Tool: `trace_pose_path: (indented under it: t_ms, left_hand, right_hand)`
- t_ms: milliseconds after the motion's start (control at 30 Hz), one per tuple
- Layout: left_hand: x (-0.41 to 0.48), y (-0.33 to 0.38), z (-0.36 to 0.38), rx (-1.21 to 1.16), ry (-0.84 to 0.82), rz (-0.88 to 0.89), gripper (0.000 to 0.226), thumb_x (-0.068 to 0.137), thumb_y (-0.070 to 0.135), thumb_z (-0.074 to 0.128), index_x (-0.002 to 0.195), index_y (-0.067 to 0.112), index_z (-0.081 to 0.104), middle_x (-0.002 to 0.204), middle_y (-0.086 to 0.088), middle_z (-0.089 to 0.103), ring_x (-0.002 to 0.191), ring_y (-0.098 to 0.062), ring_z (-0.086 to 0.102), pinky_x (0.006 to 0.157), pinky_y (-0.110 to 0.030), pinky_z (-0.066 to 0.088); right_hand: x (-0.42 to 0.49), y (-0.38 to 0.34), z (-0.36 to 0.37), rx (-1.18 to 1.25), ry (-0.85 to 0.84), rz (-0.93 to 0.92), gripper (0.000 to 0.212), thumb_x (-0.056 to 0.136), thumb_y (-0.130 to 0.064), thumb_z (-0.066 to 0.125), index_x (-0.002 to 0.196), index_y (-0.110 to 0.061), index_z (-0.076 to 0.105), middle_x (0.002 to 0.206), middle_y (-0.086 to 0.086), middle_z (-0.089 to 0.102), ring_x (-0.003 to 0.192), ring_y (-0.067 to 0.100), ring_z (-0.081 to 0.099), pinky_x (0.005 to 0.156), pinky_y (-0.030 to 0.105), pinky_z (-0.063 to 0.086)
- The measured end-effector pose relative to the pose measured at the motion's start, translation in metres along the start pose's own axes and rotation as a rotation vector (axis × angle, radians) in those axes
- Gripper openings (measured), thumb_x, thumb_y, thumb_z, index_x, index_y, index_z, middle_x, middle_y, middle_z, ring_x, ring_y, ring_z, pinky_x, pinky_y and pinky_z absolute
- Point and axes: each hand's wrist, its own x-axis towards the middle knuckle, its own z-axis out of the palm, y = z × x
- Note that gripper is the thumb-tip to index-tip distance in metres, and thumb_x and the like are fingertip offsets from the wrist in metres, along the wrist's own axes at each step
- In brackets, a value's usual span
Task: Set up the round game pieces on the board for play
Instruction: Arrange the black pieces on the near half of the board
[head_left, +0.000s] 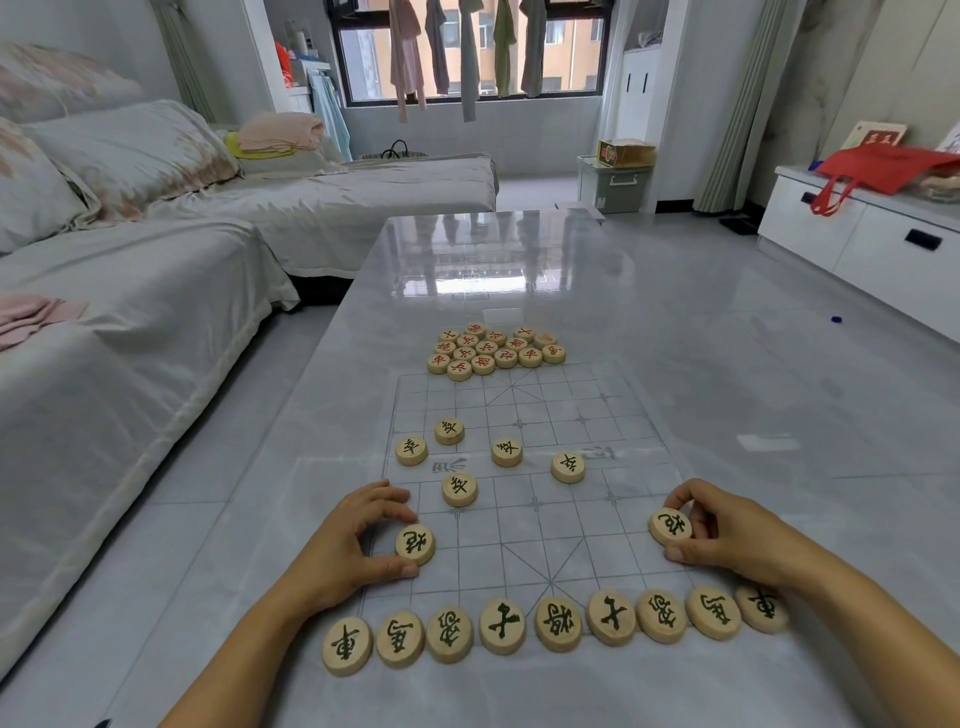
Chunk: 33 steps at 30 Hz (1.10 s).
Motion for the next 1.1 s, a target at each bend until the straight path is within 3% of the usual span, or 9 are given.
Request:
trace_pose_path:
  t_ms: [233, 467, 567, 667, 767, 867, 933, 1000, 1100]
  left_hand:
    - [-0.001, 0.002, 0.0, 0.003, -0.01, -0.005, 0.042, 0.065, 0.024, 0.082, 0.1, 0.035, 0.061, 0.126, 0.023, 0.044, 0.129, 0.0, 0.031, 0.109, -0.024, 0.027]
    - [-0.001, 0.002, 0.001, -0.016, 0.015, -0.018, 0.041, 0.066, 0.032, 0.079, 0.103, 0.034, 0.06, 0.125, 0.022, 0.048, 0.123, 0.008, 0.036, 0.102, -0.016, 0.029]
    - [-0.003, 0.001, 0.0, -0.215, 0.133, -0.083, 0.031, 0.073, 0.035, 0.069, 0.104, 0.034, 0.062, 0.12, 0.018, 0.057, 0.115, 0.004, 0.049, 0.096, -0.019, 0.039]
    - [-0.004, -0.004, -0.005, -0.43, 0.308, -0.145, 0.024, 0.076, 0.039, 0.06, 0.1, 0.036, 0.065, 0.108, 0.013, 0.066, 0.103, 0.004, 0.057, 0.087, -0.021, 0.042]
    - [-0.001, -0.01, -0.008, -0.597, 0.411, -0.178, 0.017, 0.085, 0.023, 0.059, 0.099, 0.03, 0.066, 0.111, 0.007, 0.067, 0.11, -0.004, 0.058, 0.095, -0.029, 0.041]
    - [0.006, -0.011, -0.011, -0.673, 0.399, -0.247, 0.018, 0.087, 0.016, 0.058, 0.101, 0.025, 0.064, 0.111, 0.001, 0.068, 0.111, -0.015, 0.059, 0.096, -0.032, 0.043]
    - [0.013, -0.009, -0.012, -0.57, 0.383, -0.272, 0.018, 0.087, 0.015, 0.059, 0.1, 0.028, 0.062, 0.107, 0.004, 0.067, 0.108, -0.014, 0.059, 0.088, -0.023, 0.044]
    - [0.025, -0.005, -0.011, -0.323, 0.354, -0.251, 0.021, 0.087, 0.015, 0.06, 0.103, 0.029, 0.059, 0.108, 0.008, 0.063, 0.106, -0.013, 0.058, 0.079, -0.013, 0.041]
    - [0.053, 0.005, -0.01, -0.065, 0.314, -0.218, 0.036, 0.085, 0.017, 0.063, 0.12, 0.02, 0.054, 0.12, 0.001, 0.055, 0.109, -0.012, 0.052, 0.087, -0.019, 0.042]
  right_hand:
    - [0.0, -0.001, 0.001, 0.004, 0.005, 0.0, 0.035, 0.07, -0.031, 0.079, 0.093, -0.035, 0.052, 0.066, -0.006, 0.054, 0.063, 0.007, 0.05, 0.062, 0.022, 0.04]
    - [0.002, -0.002, -0.004, 0.043, -0.034, 0.013, 0.039, 0.072, -0.037, 0.076, 0.101, -0.035, 0.051, 0.072, -0.005, 0.055, 0.065, 0.007, 0.05, 0.062, 0.019, 0.039]
    - [0.002, -0.004, -0.007, 0.087, -0.008, 0.042, 0.034, 0.078, -0.041, 0.068, 0.106, -0.036, 0.049, 0.078, 0.0, 0.057, 0.068, 0.01, 0.053, 0.063, 0.021, 0.04]
    - [0.005, -0.01, -0.006, 0.12, 0.128, 0.038, 0.027, 0.083, -0.041, 0.061, 0.106, -0.03, 0.052, 0.076, 0.005, 0.058, 0.068, 0.015, 0.054, 0.063, 0.027, 0.041]
    - [0.012, -0.037, 0.001, 0.099, 0.2, -0.033, 0.019, 0.086, -0.037, 0.059, 0.103, -0.029, 0.055, 0.075, 0.002, 0.06, 0.065, 0.013, 0.054, 0.059, 0.023, 0.043]
    - [0.025, -0.078, 0.022, -0.02, 0.129, -0.161, 0.018, 0.087, -0.034, 0.059, 0.104, -0.028, 0.056, 0.081, -0.009, 0.056, 0.069, 0.004, 0.052, 0.062, 0.017, 0.038]
    - [0.036, -0.105, 0.04, -0.106, 0.071, -0.233, 0.023, 0.087, -0.037, 0.058, 0.108, -0.027, 0.055, 0.088, -0.012, 0.053, 0.074, 0.002, 0.05, 0.067, 0.017, 0.04]
    - [0.048, -0.129, 0.058, -0.156, 0.021, -0.256, 0.034, 0.087, -0.039, 0.057, 0.118, -0.025, 0.052, 0.094, -0.011, 0.052, 0.077, 0.003, 0.05, 0.071, 0.019, 0.041]
    - [0.067, -0.154, 0.08, -0.208, -0.009, -0.215, 0.054, 0.086, -0.044, 0.057, 0.133, -0.022, 0.04, 0.123, 0.001, 0.052, 0.101, 0.015, 0.054, 0.083, 0.028, 0.042]
